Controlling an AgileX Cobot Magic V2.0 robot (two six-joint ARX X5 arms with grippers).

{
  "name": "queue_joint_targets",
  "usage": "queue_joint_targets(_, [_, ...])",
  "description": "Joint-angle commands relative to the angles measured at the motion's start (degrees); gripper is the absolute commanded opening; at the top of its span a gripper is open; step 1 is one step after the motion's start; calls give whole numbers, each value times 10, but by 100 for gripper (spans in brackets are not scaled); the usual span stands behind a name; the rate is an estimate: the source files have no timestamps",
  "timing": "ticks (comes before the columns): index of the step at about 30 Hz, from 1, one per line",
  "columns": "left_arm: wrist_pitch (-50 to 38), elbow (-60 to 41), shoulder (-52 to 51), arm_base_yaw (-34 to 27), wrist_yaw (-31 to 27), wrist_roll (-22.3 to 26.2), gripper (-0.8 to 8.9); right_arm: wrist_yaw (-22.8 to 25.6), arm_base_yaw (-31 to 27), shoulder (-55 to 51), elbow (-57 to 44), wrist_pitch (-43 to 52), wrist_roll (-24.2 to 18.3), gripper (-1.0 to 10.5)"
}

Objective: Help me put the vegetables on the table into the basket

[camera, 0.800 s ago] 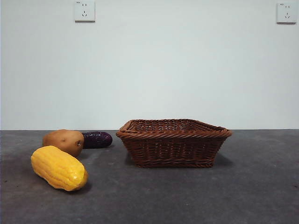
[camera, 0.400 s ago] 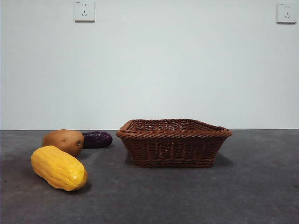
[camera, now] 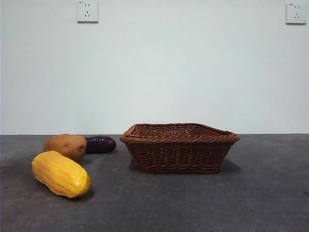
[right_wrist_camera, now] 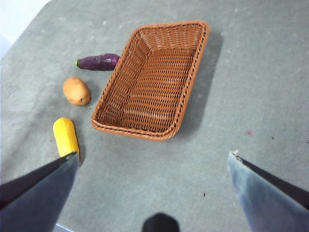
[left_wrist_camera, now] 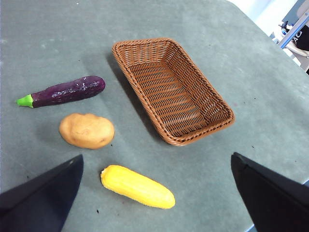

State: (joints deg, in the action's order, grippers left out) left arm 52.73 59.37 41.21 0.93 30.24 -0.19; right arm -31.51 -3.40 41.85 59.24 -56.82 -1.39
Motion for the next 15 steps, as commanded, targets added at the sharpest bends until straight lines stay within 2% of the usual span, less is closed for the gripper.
queue_joint_targets(1, [-14, 1, 10, 1, 2, -5, 754, -8, 1, 23, 3, 22, -1, 650])
queue_joint_targets(3, [-21, 1, 21, 1, 2, -7, 754, -22, 1, 52, 5, 47, 16, 650])
queue_joint_targets(8, [-33, 1, 52, 2, 2, -9, 754, -16, 22, 165, 23, 130, 45, 649])
queue_joint_targets(15, [-46, 1, 86, 3, 2, -11, 754, 73, 113, 420, 196, 137, 48, 649])
